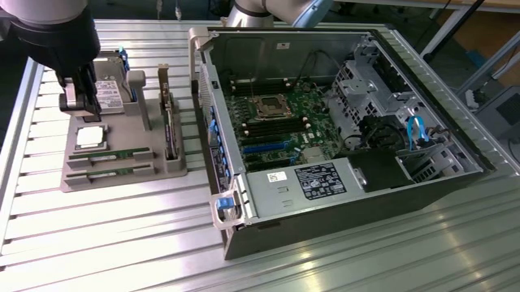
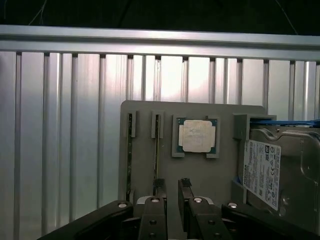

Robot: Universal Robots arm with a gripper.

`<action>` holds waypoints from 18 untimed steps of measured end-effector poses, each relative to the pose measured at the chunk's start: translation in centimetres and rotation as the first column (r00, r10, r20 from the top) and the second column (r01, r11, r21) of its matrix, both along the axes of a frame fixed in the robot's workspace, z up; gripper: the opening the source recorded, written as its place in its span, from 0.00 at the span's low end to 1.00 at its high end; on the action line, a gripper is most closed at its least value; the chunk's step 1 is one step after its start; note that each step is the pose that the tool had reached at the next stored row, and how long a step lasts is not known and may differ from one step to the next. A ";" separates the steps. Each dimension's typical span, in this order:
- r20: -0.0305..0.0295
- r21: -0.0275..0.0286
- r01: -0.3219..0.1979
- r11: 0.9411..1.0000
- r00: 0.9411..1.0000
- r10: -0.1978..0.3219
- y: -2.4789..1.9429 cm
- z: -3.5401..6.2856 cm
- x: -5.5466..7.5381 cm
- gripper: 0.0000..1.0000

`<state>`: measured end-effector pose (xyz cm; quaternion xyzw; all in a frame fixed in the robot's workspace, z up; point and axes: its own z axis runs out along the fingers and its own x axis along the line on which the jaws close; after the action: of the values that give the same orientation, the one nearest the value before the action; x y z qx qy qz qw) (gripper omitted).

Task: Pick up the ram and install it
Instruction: 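Pick up the ram and move it above insertion slot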

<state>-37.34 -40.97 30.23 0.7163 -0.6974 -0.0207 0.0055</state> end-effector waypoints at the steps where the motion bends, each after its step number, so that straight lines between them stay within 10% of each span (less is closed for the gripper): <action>1: 0.000 0.000 0.000 1.000 1.000 0.000 0.00 -0.20 0.0 0.24; 18: 0.000 0.000 0.000 1.000 1.000 0.000 0.00 -4.14 0.0 0.24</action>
<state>-37.34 -40.97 26.09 0.7163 -0.6974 -0.0207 0.0055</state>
